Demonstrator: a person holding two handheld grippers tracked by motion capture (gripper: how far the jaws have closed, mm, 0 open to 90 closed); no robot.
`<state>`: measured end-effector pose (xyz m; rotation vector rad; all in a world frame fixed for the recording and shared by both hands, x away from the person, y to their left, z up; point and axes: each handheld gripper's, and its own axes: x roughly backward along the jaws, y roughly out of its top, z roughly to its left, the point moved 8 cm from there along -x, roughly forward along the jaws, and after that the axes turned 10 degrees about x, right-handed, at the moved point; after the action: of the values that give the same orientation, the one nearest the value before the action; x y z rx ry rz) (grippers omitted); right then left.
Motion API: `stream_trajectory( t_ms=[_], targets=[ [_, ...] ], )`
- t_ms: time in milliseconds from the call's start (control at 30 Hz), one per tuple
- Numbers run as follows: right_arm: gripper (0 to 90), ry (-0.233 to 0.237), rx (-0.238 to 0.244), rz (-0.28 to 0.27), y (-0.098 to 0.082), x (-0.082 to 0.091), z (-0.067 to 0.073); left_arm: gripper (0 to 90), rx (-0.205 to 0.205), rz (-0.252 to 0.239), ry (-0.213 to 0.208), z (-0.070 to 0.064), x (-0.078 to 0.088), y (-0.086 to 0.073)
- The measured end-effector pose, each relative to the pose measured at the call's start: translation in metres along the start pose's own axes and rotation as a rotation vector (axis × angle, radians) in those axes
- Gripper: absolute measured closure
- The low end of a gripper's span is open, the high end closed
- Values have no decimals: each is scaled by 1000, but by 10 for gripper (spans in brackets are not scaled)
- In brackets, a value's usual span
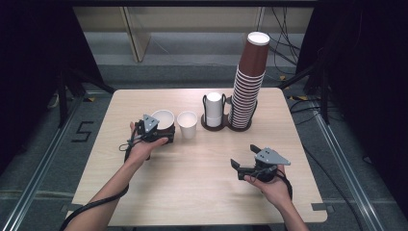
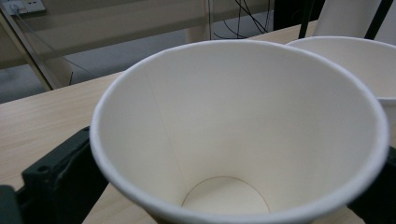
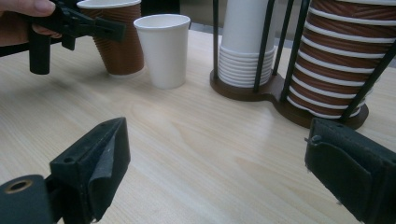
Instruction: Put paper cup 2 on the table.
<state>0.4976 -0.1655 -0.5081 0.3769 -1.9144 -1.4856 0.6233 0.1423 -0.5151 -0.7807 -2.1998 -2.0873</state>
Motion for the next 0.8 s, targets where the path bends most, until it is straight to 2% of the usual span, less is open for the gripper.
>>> stream_trajectory(
  t_ms=[133,167,233,300,333,400,433,533,567,633,733,767,800],
  targets=[
    [77,-10,-2,6,-1,1,-1,0,-1,1,4,1,4,-3],
    [77,-12,-17,4,-1,1,1,0,-5,2,3,1,5,-4],
    [77,-27,19,7,-1,1,-2,0,-6,1,6,3,7,-4],
    [77,-21,32,0,0,0,-2,0,4,-3,0,4,9,-5],
    [77,-7,18,-14,1,-1,-1,0,2,3,3,5,10,-6],
    [77,-24,31,-2,0,0,-2,0,-6,2,0,5,12,-6],
    [77,-23,1,9,-1,0,0,0,-6,7,0,5,14,-7],
    [77,-25,40,-3,-1,-1,-3,0,-10,13,9,6,19,-9],
    [77,-25,22,3,-1,0,-2,0,-7,14,11,6,19,-10],
    [77,-30,41,-3,0,-1,-3,0,12,13,20,7,24,-10],
    [77,-31,22,-1,-1,0,-3,0,14,16,11,6,31,-11],
    [76,-19,-1,12,-2,0,-1,0,12,18,11,5,33,-12],
    [76,-23,2,11,-2,0,-1,0,9,20,13,5,35,-12]
  ],
)
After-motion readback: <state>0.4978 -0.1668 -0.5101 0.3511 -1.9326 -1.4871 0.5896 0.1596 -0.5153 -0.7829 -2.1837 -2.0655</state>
